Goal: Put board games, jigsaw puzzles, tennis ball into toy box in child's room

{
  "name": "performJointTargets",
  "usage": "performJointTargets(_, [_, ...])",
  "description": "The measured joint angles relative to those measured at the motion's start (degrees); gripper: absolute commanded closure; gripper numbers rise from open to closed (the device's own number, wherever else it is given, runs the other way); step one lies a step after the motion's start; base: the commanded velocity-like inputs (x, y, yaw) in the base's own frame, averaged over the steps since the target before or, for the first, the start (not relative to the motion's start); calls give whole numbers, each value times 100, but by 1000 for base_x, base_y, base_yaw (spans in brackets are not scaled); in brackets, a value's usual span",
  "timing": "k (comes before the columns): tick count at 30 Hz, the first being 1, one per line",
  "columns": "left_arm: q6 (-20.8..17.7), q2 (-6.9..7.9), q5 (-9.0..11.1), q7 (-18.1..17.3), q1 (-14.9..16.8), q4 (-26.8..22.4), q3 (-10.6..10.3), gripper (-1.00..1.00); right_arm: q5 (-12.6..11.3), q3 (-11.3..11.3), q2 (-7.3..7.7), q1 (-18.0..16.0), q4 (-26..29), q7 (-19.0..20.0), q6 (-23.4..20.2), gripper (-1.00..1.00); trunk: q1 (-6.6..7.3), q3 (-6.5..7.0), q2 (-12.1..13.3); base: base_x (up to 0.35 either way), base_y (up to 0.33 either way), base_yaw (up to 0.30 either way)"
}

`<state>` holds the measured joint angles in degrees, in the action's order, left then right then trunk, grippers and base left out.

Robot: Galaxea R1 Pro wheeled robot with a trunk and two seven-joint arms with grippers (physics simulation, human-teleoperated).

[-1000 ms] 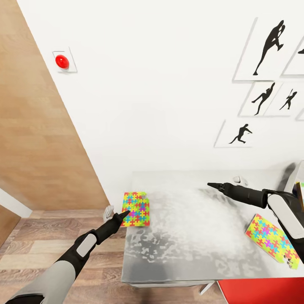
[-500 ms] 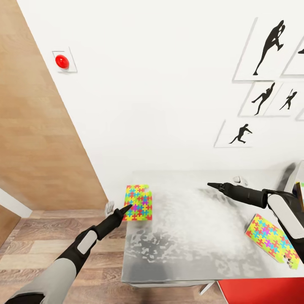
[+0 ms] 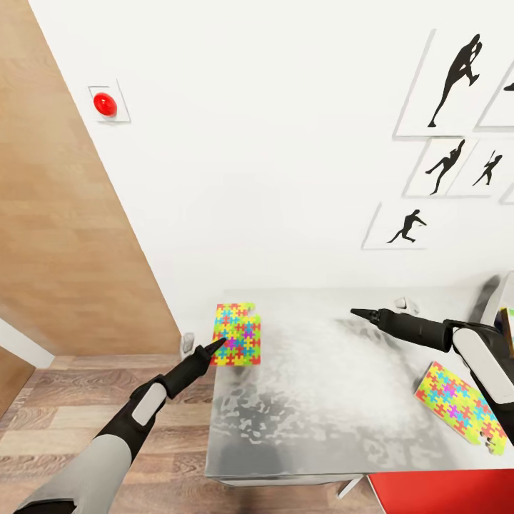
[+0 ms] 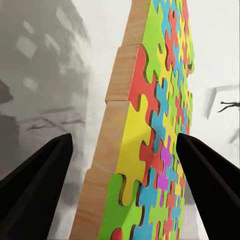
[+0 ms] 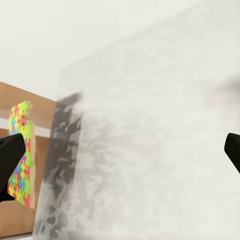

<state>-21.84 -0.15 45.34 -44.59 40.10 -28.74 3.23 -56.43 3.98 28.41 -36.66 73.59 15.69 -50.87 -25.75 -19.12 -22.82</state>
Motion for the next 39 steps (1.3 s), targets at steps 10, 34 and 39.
performJointTargets(10, [-483, 0, 6, -471, -153, -655, 7, 100, 10, -14, 55, 268, 384, 43, 0, -100, 0, 0, 0, 0, 0, 0])
performJointTargets(34, [-1618, -392, 23, -367, -650, -2698, -127, 100, -19, -1859, 92, 1136, 1822, 166, -889, -100, 0, 0, 0, 0, 0, -24])
performJointTargets(39, [-1615, -413, -3, -352, -663, -2791, -275, 100, -22, -2346, 204, 1176, 1866, 552, -890, -100, 0, 0, 0, 0, 0, -219])
